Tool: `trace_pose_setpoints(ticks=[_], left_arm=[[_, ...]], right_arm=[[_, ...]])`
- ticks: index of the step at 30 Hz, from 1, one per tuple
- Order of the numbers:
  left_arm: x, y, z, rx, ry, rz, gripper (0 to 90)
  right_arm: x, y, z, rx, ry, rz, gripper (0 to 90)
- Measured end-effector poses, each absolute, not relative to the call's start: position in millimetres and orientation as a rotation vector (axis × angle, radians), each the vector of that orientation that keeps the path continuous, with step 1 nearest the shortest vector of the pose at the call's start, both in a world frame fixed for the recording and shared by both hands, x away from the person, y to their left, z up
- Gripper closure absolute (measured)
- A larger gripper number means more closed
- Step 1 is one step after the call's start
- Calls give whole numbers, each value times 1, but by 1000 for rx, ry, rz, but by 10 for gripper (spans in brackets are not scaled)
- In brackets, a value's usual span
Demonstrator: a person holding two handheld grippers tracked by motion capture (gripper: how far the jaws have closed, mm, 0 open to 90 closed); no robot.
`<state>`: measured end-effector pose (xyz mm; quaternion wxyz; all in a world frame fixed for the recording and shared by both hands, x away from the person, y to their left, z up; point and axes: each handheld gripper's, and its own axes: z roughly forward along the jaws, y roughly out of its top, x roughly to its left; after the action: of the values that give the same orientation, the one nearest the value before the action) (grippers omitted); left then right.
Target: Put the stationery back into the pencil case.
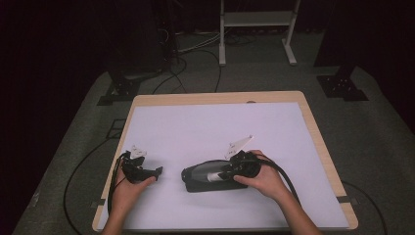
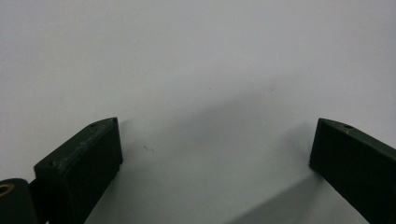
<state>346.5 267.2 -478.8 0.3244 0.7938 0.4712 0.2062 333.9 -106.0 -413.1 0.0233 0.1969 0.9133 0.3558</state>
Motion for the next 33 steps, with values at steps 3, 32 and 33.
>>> trace_pose_setpoints(ticks=[3,32,33], left_arm=[[347,267,-479,2082,1236,541,16],[347,267,-479,2081,1236,541,16],[346,267,-479,2078,1237,542,16]], right_arm=[[333,-106,-411,610,2816,1123,759],[333,-140,-391,742,2608,1188,418],[334,-143,-391,746,2595,1189,406]])
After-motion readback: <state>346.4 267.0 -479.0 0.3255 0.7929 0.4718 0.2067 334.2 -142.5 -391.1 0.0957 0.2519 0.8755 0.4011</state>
